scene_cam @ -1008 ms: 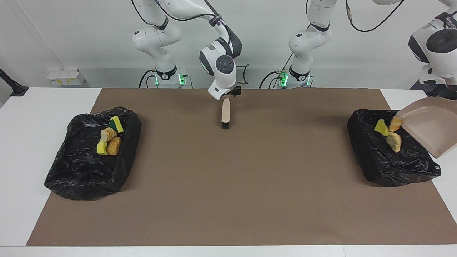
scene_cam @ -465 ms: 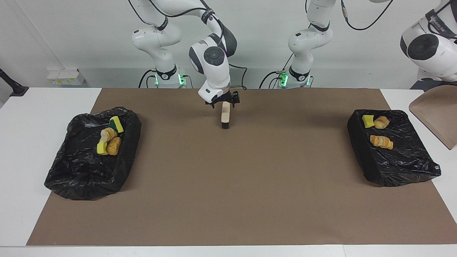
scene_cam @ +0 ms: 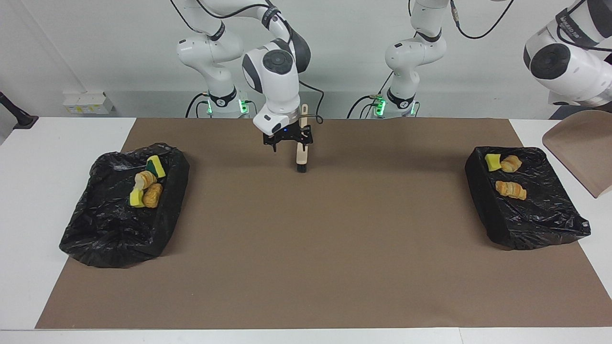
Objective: Sweep and dump trash in bin
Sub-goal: 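Bring the empty dustpan back toward the table center with the left gripper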
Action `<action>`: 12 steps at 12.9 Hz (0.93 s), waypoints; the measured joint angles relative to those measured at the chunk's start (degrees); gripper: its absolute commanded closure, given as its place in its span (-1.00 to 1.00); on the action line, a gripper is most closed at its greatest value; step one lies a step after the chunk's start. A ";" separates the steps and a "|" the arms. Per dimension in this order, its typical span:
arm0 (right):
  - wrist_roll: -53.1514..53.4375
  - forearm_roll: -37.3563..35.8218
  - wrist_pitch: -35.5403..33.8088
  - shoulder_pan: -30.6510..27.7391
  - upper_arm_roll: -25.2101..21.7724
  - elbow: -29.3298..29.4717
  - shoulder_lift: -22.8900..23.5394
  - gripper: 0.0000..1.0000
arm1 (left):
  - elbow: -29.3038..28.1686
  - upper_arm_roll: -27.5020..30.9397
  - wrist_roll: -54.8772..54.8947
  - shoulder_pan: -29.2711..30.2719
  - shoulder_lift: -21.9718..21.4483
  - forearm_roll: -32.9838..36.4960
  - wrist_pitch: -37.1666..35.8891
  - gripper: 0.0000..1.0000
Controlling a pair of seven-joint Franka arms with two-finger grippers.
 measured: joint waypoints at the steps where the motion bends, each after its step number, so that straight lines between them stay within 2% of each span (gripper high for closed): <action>1: -0.63 0.00 -1.96 -1.30 -0.18 1.11 -1.15 -1.00 | 0.00 -0.06 -4.95 -2.05 0.22 -3.77 -1.30 1.00; 4: -2.93 0.01 -8.99 -3.35 -3.26 4.09 -4.28 -1.00 | -0.05 -0.39 -22.87 -10.14 2.00 -14.32 -3.03 1.00; 8: -7.79 0.35 -15.26 -3.69 -12.64 6.26 -7.87 -1.00 | 0.51 -0.47 -43.50 -18.07 5.10 -23.63 -3.01 1.00; 10: -15.15 1.59 -17.01 -3.77 -19.00 6.21 -8.97 -1.00 | 3.82 -0.51 -55.89 -24.00 8.98 -26.49 -2.97 1.00; 12: -23.11 2.57 -16.98 -3.80 -22.15 5.78 -8.68 -1.00 | 9.23 -0.57 -67.66 -29.54 14.43 -29.46 -2.91 1.00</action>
